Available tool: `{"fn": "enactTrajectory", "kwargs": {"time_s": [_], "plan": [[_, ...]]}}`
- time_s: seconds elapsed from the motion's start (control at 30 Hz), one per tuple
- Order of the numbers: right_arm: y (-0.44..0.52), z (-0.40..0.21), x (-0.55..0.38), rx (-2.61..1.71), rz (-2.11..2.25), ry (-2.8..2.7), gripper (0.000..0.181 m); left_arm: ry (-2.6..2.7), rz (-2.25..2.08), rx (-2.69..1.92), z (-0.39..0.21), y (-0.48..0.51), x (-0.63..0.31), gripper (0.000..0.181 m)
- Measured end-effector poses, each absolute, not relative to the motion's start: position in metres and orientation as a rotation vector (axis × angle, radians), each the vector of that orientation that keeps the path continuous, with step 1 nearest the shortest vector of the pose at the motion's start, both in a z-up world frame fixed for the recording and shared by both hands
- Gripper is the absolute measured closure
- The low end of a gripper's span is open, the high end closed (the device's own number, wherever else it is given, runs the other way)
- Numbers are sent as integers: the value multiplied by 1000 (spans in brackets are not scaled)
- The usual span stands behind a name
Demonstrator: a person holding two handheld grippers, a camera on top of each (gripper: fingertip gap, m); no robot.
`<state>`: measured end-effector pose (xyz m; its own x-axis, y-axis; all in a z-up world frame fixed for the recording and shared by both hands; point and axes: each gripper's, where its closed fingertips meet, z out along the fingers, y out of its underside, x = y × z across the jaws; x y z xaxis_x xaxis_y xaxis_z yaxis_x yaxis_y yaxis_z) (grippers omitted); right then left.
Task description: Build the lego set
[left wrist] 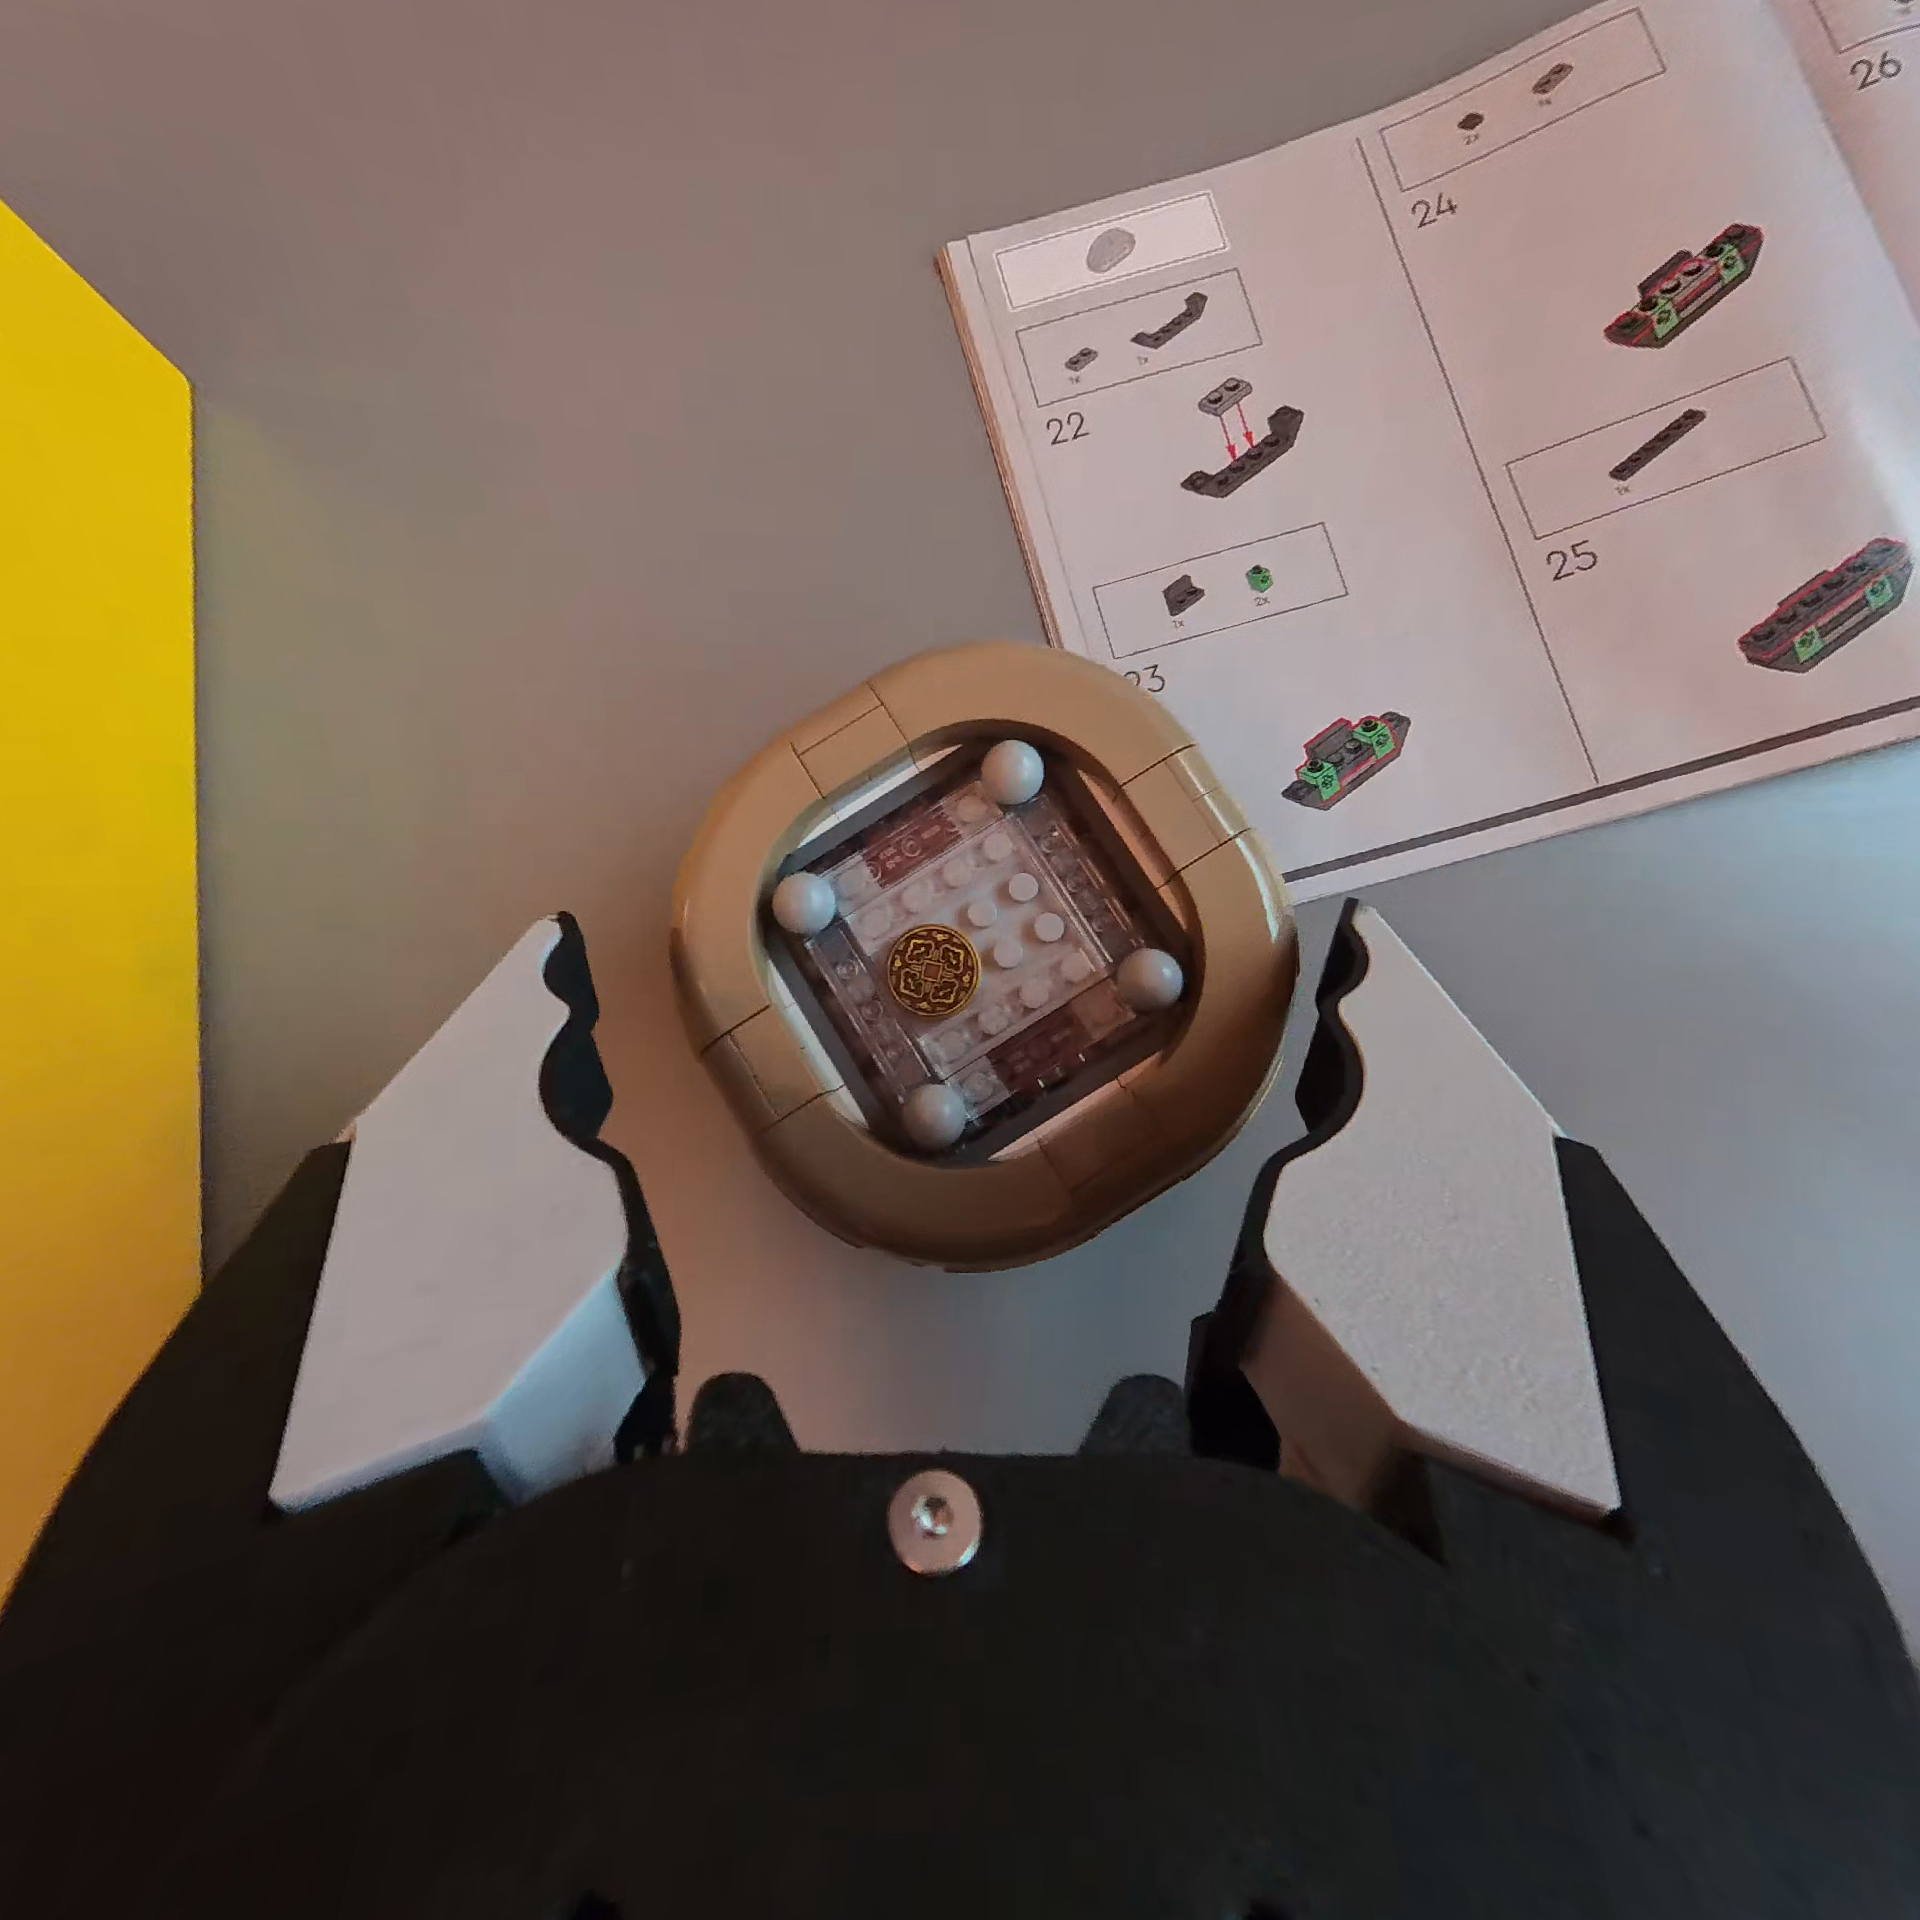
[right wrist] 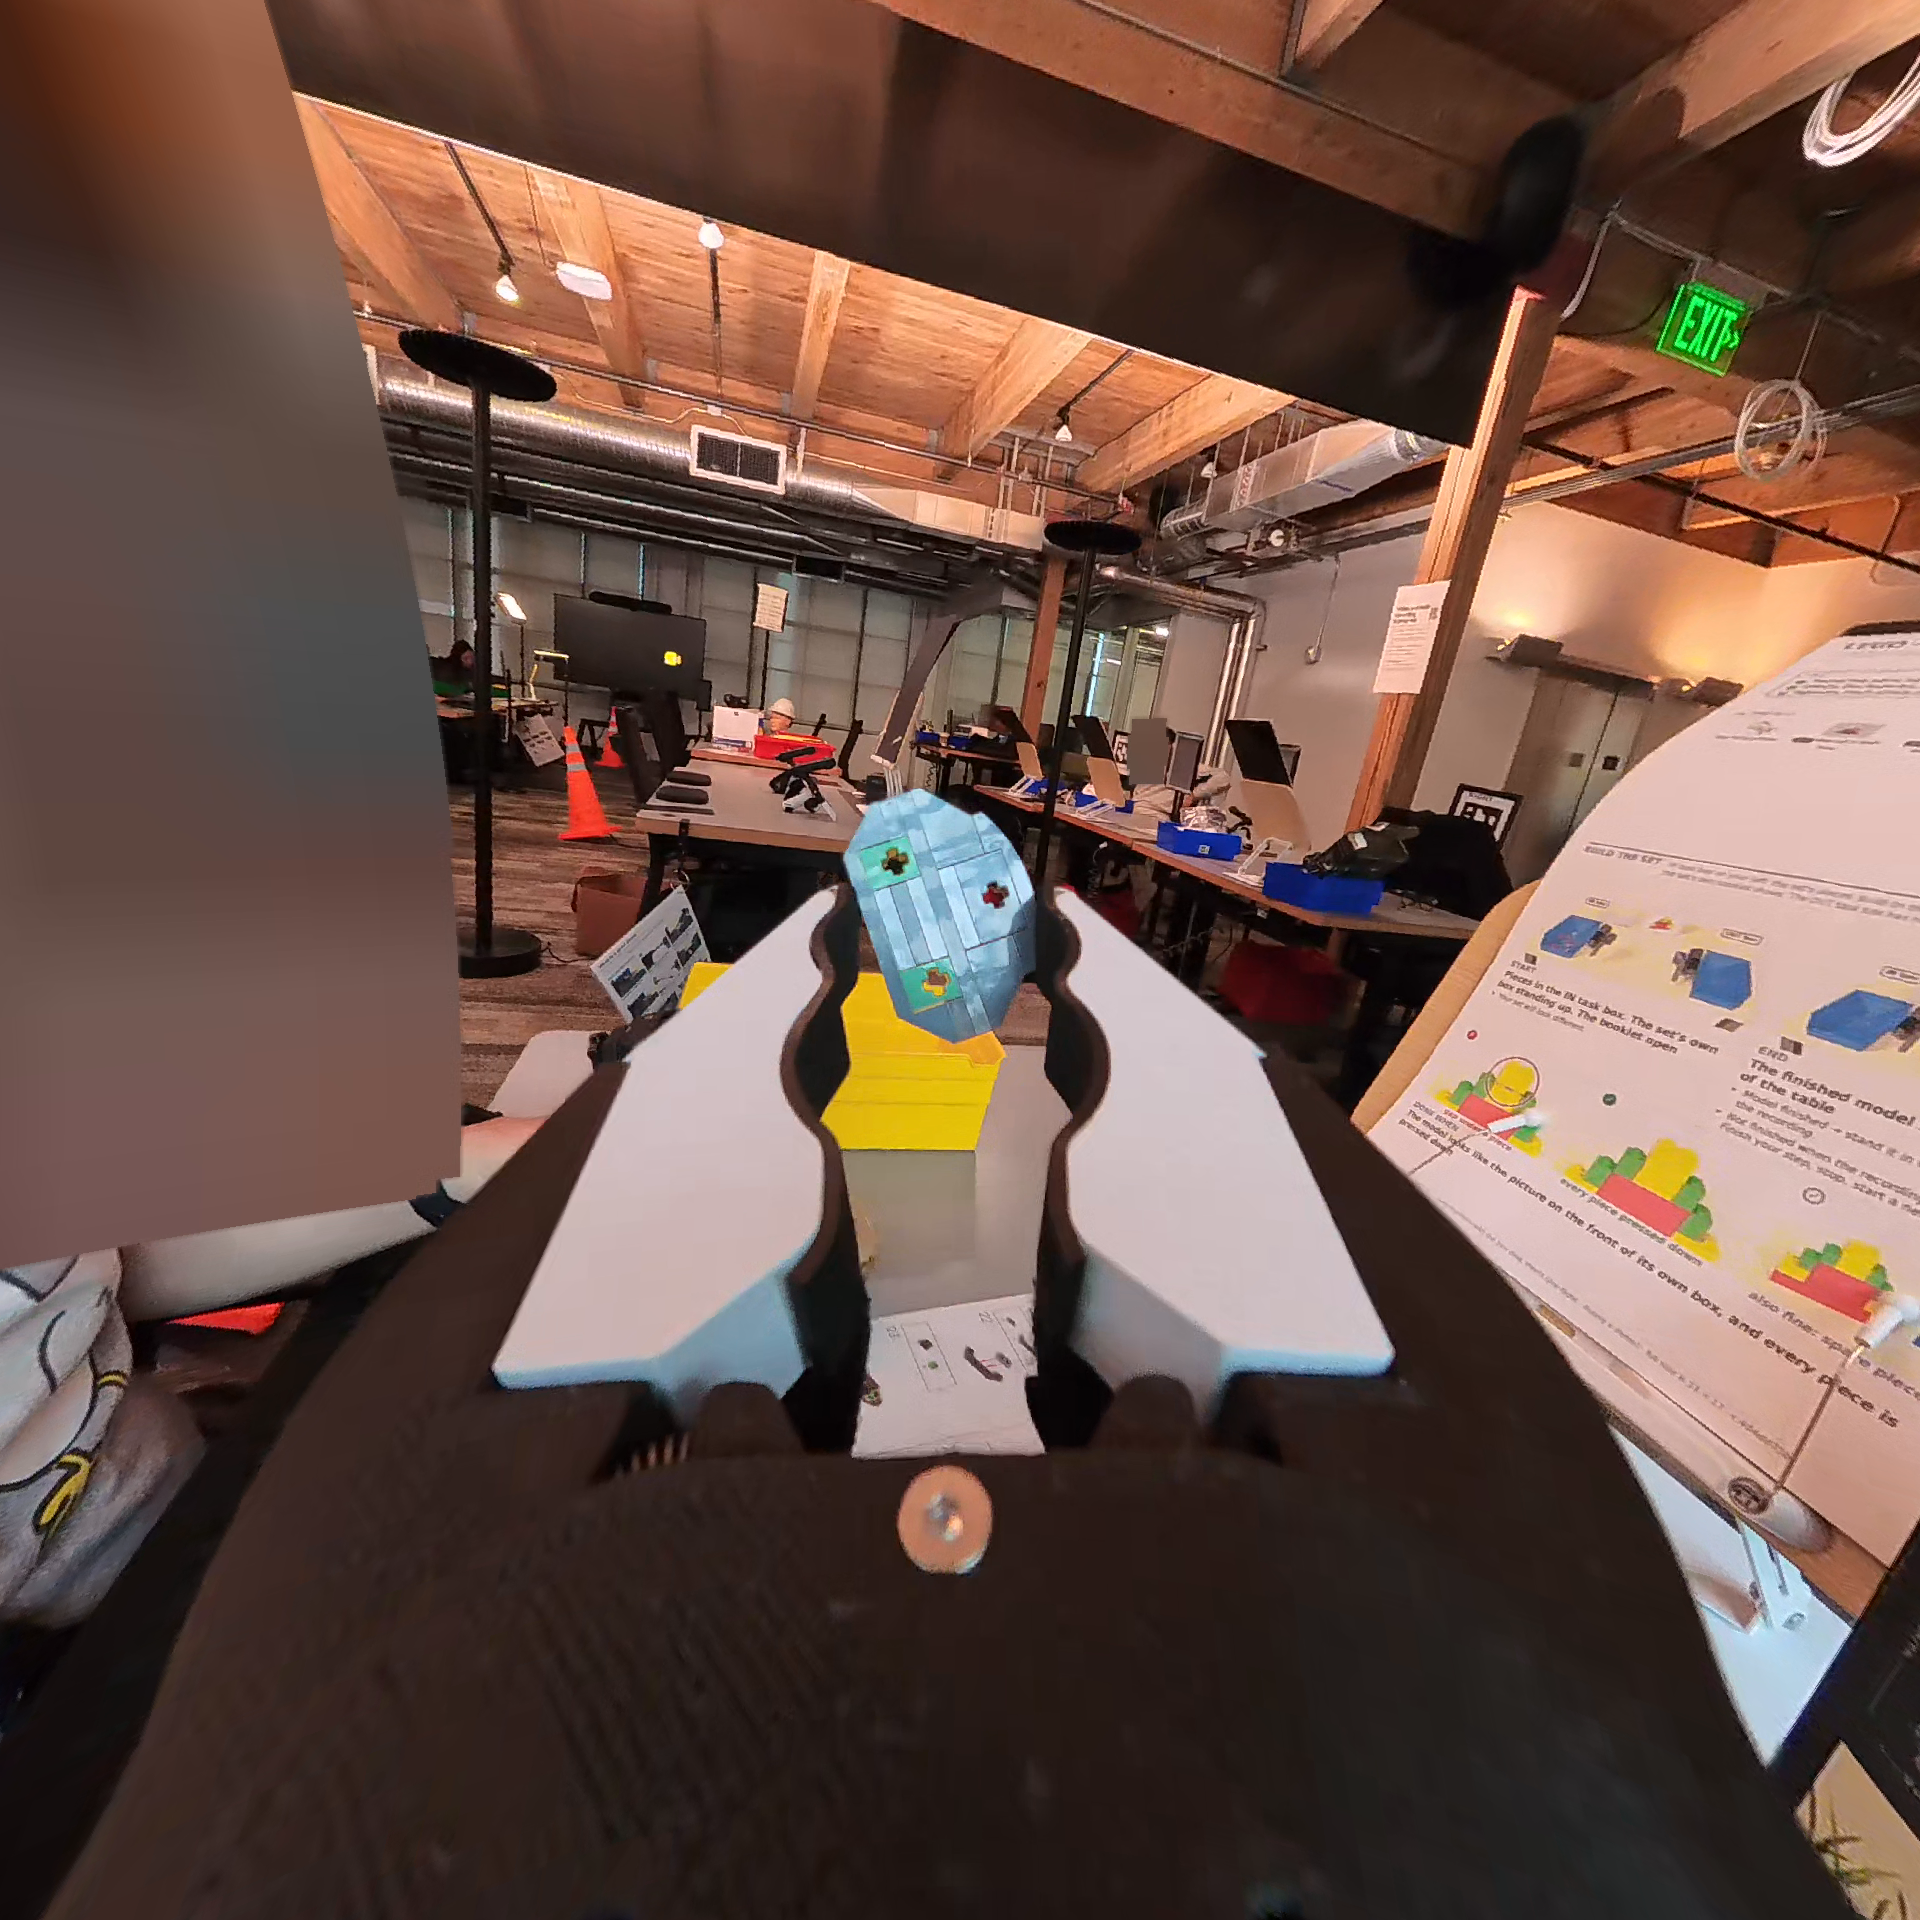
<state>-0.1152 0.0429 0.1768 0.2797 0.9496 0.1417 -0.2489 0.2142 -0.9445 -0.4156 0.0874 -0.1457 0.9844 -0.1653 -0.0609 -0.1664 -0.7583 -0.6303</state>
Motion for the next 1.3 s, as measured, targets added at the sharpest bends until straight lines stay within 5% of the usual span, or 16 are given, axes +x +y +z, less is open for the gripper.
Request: {"fn": "enactTrajectory", "kwargs": {"time_s": [1.3], "plan": [[39, 182, -87, -950, 988, -846, 148, 296, 19, -2547, -162, 76, -415, 57]]}}
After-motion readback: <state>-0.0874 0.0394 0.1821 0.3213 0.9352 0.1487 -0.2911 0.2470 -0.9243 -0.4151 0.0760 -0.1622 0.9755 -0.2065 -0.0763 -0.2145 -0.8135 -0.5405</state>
